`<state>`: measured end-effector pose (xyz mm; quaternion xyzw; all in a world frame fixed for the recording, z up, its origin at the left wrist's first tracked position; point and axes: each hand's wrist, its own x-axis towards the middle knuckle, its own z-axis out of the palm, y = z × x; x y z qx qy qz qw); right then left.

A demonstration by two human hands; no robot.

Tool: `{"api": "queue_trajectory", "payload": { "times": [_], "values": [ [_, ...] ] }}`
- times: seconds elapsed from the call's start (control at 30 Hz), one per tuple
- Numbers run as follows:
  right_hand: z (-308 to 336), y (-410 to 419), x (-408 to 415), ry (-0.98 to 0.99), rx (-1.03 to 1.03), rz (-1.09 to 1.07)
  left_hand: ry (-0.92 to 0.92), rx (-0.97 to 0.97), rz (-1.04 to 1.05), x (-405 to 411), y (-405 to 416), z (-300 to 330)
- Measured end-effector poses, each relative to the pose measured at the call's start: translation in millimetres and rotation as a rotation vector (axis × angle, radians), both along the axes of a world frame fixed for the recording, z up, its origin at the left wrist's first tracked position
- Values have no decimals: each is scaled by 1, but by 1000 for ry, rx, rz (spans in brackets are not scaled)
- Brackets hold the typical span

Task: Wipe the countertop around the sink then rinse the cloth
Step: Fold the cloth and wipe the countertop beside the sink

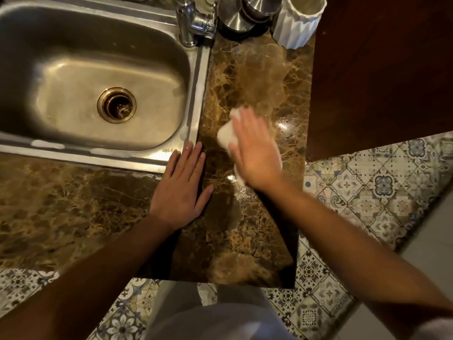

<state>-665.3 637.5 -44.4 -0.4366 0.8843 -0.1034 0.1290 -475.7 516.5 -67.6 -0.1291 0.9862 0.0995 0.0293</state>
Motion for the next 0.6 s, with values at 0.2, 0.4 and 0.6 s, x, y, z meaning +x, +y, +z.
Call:
{"api": "queue_trajectory", "payload": {
  "times": [0.2,0.4,0.6],
  "values": [
    [1,64,14,-63,74,143,-9,10,9,-1,-1,1],
    [1,-34,-100,-24,-3,-174,2,16,8,-1,-1,0],
    [-5,-56,-62,20,-30,-131,12,6,15,-1,-1,0]
  ]
}}
